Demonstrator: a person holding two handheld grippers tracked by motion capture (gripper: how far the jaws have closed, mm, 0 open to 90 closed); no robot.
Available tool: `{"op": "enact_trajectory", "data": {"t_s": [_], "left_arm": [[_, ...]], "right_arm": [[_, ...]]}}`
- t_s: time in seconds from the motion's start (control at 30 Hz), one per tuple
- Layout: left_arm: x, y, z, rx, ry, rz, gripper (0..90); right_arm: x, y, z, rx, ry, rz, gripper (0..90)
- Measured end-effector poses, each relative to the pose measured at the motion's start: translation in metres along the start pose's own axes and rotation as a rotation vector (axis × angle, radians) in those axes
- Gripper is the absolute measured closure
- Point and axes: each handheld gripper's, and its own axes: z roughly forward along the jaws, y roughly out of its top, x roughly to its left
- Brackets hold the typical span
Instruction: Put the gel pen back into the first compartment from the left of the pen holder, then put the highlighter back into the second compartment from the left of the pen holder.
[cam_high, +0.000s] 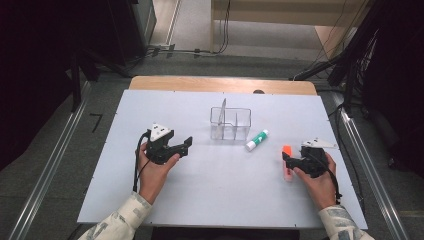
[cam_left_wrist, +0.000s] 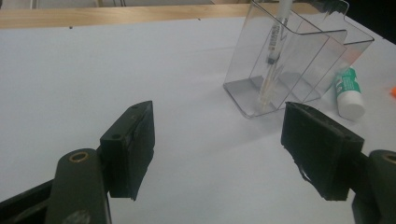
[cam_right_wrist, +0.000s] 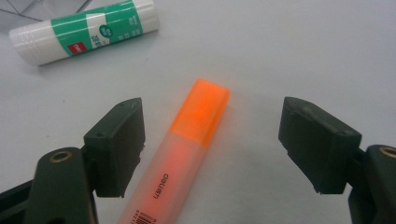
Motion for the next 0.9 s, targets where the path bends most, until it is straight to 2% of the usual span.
{"op": "enact_trajectory", "data": {"t_s": [0.9], "left_arm": [[0.000, 0.001, -0.001, -0.012, 0.006, -0.008, 26.9]], "right_arm": [[0.001, -0.002, 0.012, 0.044, 0.005, 0.002, 21.8]]}}
